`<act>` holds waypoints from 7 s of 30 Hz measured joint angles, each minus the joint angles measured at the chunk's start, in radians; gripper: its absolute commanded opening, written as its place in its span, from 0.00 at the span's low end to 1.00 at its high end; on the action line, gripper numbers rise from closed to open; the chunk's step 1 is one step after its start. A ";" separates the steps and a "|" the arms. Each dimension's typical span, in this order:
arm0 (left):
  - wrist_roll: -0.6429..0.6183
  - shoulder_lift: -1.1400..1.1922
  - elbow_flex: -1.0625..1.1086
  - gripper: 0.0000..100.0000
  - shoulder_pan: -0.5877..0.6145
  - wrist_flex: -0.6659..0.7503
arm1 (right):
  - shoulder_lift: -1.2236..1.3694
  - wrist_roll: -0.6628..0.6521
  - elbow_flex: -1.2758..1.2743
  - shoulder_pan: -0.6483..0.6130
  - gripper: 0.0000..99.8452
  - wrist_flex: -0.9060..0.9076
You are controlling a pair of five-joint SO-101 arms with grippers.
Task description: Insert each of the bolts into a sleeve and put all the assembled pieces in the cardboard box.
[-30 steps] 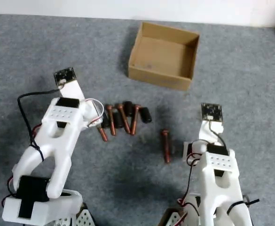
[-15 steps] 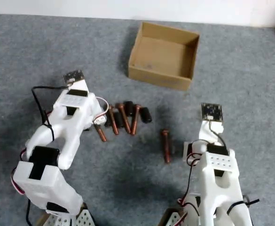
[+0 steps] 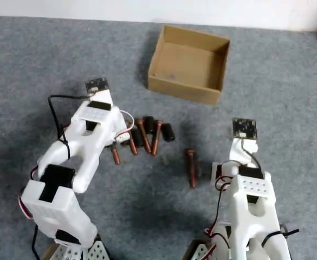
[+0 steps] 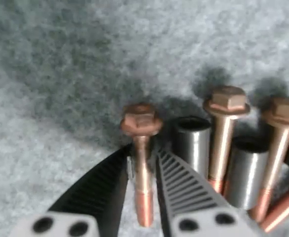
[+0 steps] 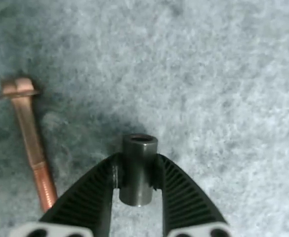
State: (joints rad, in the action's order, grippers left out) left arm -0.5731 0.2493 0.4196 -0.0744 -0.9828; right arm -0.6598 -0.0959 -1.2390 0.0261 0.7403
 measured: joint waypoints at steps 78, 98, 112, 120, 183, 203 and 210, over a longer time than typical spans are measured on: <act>-0.017 -1.740 0.988 0.00 -0.348 0.655 | -1.168 0.000 -0.431 -0.700 0.00 -0.219; -0.015 -1.758 1.008 0.00 -0.417 0.540 | -1.166 -0.002 -0.431 -0.681 0.00 -0.218; 0.038 -1.761 0.979 0.00 -0.430 0.446 | -1.165 -0.002 -0.433 -0.681 0.00 -0.216; 0.040 -1.763 0.956 0.00 -0.453 0.371 | -1.163 -0.003 -0.433 -0.681 0.00 -0.216; -0.094 -1.617 0.931 0.49 -0.420 0.322 | -1.166 -0.002 -0.425 -0.664 0.00 -0.098; 0.074 -1.979 1.036 0.01 -0.017 0.261 | -1.166 -0.002 -0.430 -0.600 0.00 -0.104; 0.345 -1.815 0.961 0.01 -0.017 0.158 | -1.166 -0.106 -0.430 -0.554 0.00 -0.104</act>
State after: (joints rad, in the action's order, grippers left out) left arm -0.2279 -1.5658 1.3802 -0.0913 -0.8247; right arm -1.8259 -0.2018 -1.6686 -0.5278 0.6360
